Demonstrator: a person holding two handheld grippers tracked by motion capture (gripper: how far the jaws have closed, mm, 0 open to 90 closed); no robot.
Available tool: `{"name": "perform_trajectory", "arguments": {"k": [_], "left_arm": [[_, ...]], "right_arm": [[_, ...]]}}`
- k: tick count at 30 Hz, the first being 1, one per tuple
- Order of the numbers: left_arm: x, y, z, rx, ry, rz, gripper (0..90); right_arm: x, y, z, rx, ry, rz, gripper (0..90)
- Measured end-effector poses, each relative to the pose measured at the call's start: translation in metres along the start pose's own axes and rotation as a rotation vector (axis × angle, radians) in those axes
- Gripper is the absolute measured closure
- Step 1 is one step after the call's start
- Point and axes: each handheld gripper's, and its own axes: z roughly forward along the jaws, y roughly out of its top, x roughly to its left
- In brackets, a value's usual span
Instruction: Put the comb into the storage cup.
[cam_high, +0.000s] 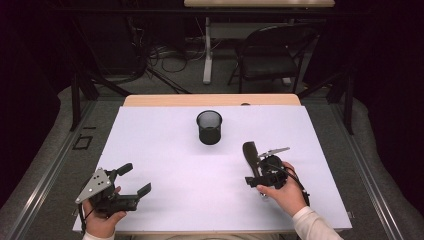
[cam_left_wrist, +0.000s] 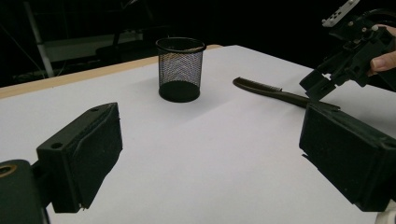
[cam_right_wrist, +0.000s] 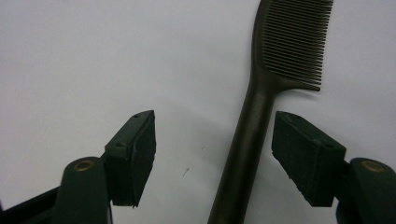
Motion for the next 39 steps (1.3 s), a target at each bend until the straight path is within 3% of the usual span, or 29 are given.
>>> {"name": "perform_trajectory", "arguments": {"k": [5,12,19,23,30,31,34,35,36,37,38,39], "left_arm": [[0.0,0.0,0.0,0.001,-0.004,-0.001,5.9],[0.0,0.0,0.0,0.0,-0.003,-0.002,5.9],[0.0,0.0,0.0,-0.001,0.0,-0.006,5.9],[0.001,0.0,0.0,0.0,-0.003,-0.008,5.9],[0.0,-0.001,0.0,-0.002,-0.001,-0.007,5.9],[0.0,-0.001,0.001,-0.002,-0.002,-0.007,5.9],[0.0,-0.001,0.001,0.001,-0.001,-0.006,5.9],[0.0,-0.001,0.001,0.001,-0.001,-0.007,5.9],[0.0,-0.001,0.001,0.001,-0.002,-0.007,5.9],[0.0,-0.001,0.001,0.002,-0.001,-0.006,5.9],[0.0,-0.001,0.001,0.002,-0.001,-0.007,5.9],[0.001,-0.001,0.001,0.007,-0.003,-0.004,5.9]], "right_arm": [[0.001,0.003,0.001,0.032,-0.035,-0.023,15.2],[0.003,0.006,0.004,0.078,-0.068,-0.062,13.1],[0.001,0.009,0.007,0.127,-0.065,-0.049,0.0],[0.0,0.011,0.009,0.139,-0.059,-0.018,0.0],[-0.002,0.017,0.011,0.187,-0.079,-0.021,2.1],[-0.003,0.018,0.01,0.225,-0.091,-0.015,3.3],[-0.006,0.021,0.012,0.257,-0.099,-0.005,4.7],[-0.008,0.018,0.017,0.182,-0.071,0.015,5.3],[-0.008,0.026,0.009,0.351,-0.117,-0.007,6.1],[-0.009,0.028,0.008,0.398,-0.125,-0.01,6.8],[-0.011,0.019,0.02,0.19,-0.061,0.036,8.4],[-0.011,0.02,0.021,0.19,-0.056,0.045,10.6]]}}
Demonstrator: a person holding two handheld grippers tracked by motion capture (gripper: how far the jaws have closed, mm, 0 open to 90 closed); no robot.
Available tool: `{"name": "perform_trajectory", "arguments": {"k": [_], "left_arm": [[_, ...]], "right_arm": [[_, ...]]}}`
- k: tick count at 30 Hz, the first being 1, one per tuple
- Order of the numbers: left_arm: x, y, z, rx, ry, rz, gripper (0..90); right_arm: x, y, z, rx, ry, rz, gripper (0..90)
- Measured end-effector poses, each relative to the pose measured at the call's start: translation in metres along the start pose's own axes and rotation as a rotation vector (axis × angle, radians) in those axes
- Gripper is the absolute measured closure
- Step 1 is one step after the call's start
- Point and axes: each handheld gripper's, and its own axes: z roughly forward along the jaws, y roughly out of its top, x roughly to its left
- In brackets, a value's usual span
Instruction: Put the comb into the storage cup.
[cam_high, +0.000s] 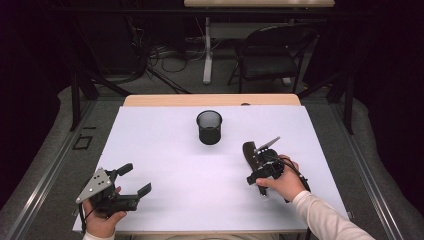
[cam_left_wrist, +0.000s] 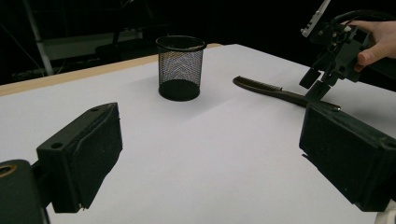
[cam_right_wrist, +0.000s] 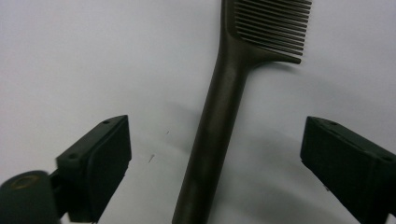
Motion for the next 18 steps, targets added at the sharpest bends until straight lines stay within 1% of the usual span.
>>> {"name": "perform_trajectory", "arguments": {"k": [1,2,3,4,5,6,9,11,12,13,14,16,17,18], "left_arm": [[-0.0003,-0.0001,0.0003,-0.004,0.001,-0.003,5.9],[-0.0002,-0.0001,0.0001,-0.003,0.001,-0.003,5.9],[-0.0001,-0.0001,0.0001,-0.003,0.001,-0.003,5.9],[-0.0001,-0.0001,0.0001,-0.003,0.001,-0.003,5.9],[-0.0001,-0.0001,0.0001,-0.003,0.0,-0.002,5.9],[-0.0002,-0.0001,0.0,-0.002,0.0,-0.003,5.9],[0.0,-0.0001,0.0,0.0,-0.001,0.001,5.9],[0.0,-0.0001,0.0001,0.0,-0.001,0.001,5.9],[0.0,-0.0002,0.0001,0.0,0.0,0.001,5.9],[0.0,-0.0002,0.0001,0.001,0.0,0.002,5.9],[0.0,-0.0003,0.0002,0.001,0.0,0.002,5.9],[-0.0002,-0.0003,0.0003,-0.001,0.002,0.002,5.9],[-0.0002,-0.0004,0.0004,-0.001,0.002,0.002,5.9],[-0.0001,-0.0004,0.0005,-0.001,0.0,0.002,5.9]], "right_arm": [[-0.0006,0.005,-0.0077,0.131,-0.039,-0.025,13.0],[-0.0008,0.008,-0.0108,0.194,-0.053,-0.031,14.9],[-0.001,0.0079,-0.0089,0.176,-0.045,-0.019,14.8],[-0.002,0.007,-0.0058,0.135,-0.025,-0.013,14.9],[-0.0015,0.0068,-0.0042,0.11,-0.012,0.004,15.0],[-0.0021,0.0075,-0.0038,0.106,-0.01,0.0,15.2],[-0.0019,0.0104,-0.0049,0.143,-0.015,0.012,17.1],[-0.0023,0.0113,-0.0038,0.149,-0.011,0.019,19.1],[-0.0022,0.0111,-0.0022,0.135,-0.002,0.03,20.6],[-0.0025,0.0117,-0.0018,0.141,-0.002,0.029,22.7],[-0.0024,0.0128,-0.0024,0.166,-0.007,0.028,24.2],[-0.0015,0.0132,-0.001,0.17,-0.012,0.039,27.8],[-0.002,0.014,-0.0008,0.183,-0.012,0.034,30.1],[-0.0016,0.0149,-0.0011,0.202,-0.015,0.042,31.6]]}}
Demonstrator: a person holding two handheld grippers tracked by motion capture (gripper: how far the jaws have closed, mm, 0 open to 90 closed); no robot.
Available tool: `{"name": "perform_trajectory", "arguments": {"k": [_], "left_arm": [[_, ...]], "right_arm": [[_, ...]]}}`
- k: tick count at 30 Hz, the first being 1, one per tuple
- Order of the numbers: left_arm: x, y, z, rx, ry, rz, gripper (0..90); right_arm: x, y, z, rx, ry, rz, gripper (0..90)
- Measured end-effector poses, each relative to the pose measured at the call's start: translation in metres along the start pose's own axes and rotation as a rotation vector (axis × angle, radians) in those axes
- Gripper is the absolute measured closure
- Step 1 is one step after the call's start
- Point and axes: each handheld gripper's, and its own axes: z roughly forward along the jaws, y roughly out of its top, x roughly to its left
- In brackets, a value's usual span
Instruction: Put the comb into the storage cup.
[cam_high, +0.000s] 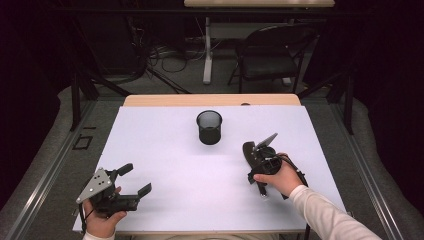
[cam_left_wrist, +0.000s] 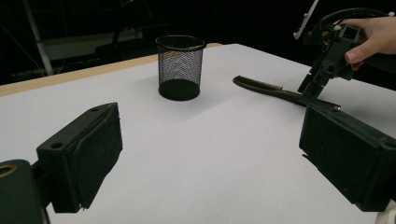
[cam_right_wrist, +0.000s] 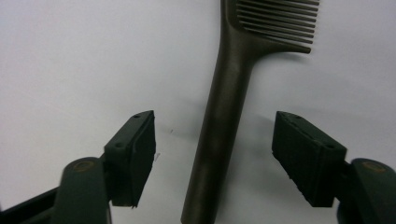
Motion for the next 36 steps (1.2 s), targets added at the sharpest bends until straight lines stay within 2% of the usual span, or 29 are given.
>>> {"name": "perform_trajectory", "arguments": {"k": [1,2,8,9,10,11,12,15,17,19,20,21,26,31,36], "left_arm": [[0.0,0.0,0.0,0.0,0.0,0.0,5.9],[0.0,0.0,0.0,0.0,0.0,0.0,5.9],[0.0,0.0,0.0,-0.004,0.001,0.0,5.9],[0.0,0.0,0.0,-0.003,0.0,0.0,5.9],[0.0,0.0,0.0,-0.004,-0.001,0.0,5.9],[0.0,0.0,0.0,-0.004,-0.001,0.0,5.9],[0.0,0.0,0.0,-0.004,-0.001,0.0,5.9],[0.0,0.0,0.0,-0.005,0.0,0.0,5.9],[0.0,-0.001,0.0,-0.008,-0.003,-0.002,5.9],[0.0,-0.001,0.001,-0.01,-0.003,-0.005,5.9],[0.0,-0.001,0.001,-0.009,-0.004,-0.004,5.9],[0.0,-0.001,0.0,-0.005,-0.002,0.0,5.9],[0.0,0.0,0.0,-0.002,-0.001,0.001,5.9],[0.0,-0.001,0.0,-0.004,-0.002,0.0,5.9],[0.0,-0.001,0.001,-0.007,-0.003,-0.003,5.9]], "right_arm": [[0.0,-0.001,0.005,-0.058,0.033,0.02,33.8],[0.001,0.0,0.002,-0.005,0.016,0.027,36.3],[0.004,0.002,0.005,0.006,-0.006,0.026,44.8],[0.004,0.002,0.006,-0.01,0.001,0.029,44.9],[0.004,0.003,0.007,-0.007,-0.003,0.026,46.4],[0.005,0.003,0.006,0.007,-0.011,0.042,48.6],[0.004,0.004,0.007,0.011,-0.015,0.028,49.7],[0.005,0.005,0.007,0.031,-0.028,0.025,53.7],[0.005,0.005,0.008,0.015,-0.028,0.038,56.3],[0.005,0.006,0.007,0.028,-0.03,0.036,56.6],[0.005,0.005,0.01,-0.013,-0.011,0.047,56.6],[0.006,0.004,0.011,-0.029,-0.006,0.06,57.5],[0.006,0.008,0.008,0.04,-0.036,0.045,59.8],[0.005,0.011,0.009,0.017,-0.033,0.053,60.7],[0.004,0.014,0.01,0.024,-0.042,0.06,62.2]]}}
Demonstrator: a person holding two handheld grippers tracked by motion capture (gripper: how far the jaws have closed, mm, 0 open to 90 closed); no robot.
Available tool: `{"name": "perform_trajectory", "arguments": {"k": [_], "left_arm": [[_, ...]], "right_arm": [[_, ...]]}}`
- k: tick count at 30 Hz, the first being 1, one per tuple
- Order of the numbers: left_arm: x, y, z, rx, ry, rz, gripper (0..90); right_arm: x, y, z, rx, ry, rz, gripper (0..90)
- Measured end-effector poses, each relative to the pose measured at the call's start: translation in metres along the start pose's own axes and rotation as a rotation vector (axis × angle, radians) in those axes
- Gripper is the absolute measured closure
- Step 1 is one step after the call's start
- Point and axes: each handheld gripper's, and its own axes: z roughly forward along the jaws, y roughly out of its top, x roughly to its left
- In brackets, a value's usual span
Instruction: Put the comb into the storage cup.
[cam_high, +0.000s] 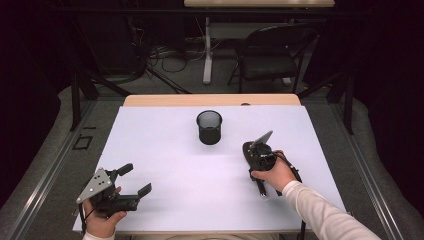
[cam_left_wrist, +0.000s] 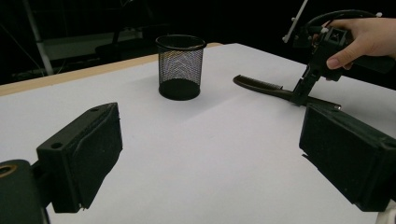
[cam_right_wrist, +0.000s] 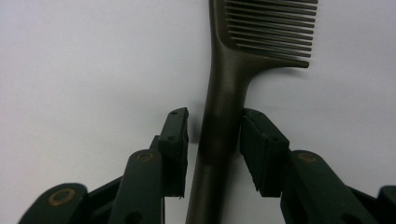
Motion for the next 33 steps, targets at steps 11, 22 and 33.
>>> {"name": "perform_trajectory", "arguments": {"k": [11,22,33], "left_arm": [[-0.0002,0.0,0.0,0.001,0.002,0.001,5.9],[-0.0012,-0.0001,0.0007,0.009,0.001,0.013,5.9],[-0.0013,-0.0001,0.0006,0.006,0.004,0.01,5.9]], "right_arm": [[-0.0013,0.0015,0.0004,0.016,-0.013,0.007,67.4],[-0.0013,0.0008,0.0021,-0.002,-0.006,0.034,69.9],[-0.0051,0.0026,0.0008,0.029,0.0,0.065,72.0]]}}
